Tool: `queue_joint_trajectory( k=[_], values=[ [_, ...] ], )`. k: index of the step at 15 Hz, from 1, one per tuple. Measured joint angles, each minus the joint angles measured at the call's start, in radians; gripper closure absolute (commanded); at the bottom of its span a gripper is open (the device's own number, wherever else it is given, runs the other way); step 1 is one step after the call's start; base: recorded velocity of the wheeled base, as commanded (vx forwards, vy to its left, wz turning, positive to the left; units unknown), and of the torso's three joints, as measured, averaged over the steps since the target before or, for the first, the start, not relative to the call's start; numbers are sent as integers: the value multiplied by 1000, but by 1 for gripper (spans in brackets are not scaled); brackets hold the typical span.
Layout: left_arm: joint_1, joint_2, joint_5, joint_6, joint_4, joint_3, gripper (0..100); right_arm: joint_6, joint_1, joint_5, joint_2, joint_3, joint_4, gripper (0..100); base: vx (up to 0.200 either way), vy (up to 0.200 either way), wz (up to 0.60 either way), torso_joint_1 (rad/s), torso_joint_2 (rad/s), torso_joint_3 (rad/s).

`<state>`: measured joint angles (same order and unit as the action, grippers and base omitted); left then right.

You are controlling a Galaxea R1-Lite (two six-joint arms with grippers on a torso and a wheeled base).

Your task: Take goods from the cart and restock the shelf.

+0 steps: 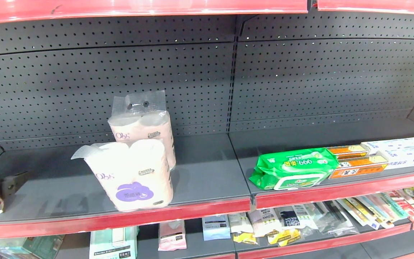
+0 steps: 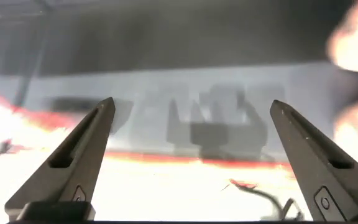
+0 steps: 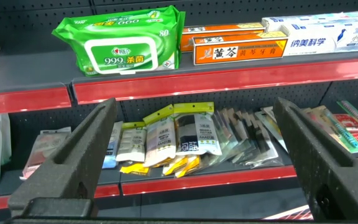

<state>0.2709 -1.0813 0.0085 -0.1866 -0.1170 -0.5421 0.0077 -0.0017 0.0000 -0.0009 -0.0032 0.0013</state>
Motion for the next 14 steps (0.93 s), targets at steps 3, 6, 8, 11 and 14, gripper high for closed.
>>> queue_joint_trajectory(
  k=[3,6,8,11,14],
  values=[
    [-75,389,-104,35,153,61,0,0,0,0,0,0,0,0,0,0,0,0,0,0],
    [-145,698,-98,93,241,194,0,1,0,0,0,0,0,0,0,0,0,0,0,0],
    [-167,827,-16,124,257,304,0,0,0,0,0,0,0,0,0,0,0,0,0,0],
    [-179,939,4,190,115,487,0,0,0,0,0,0,0,0,0,0,0,0,0,0],
    [-185,977,-5,194,113,535,0,-2,0,1,0,0,0,0,0,0,0,0,0,0]
  ],
)
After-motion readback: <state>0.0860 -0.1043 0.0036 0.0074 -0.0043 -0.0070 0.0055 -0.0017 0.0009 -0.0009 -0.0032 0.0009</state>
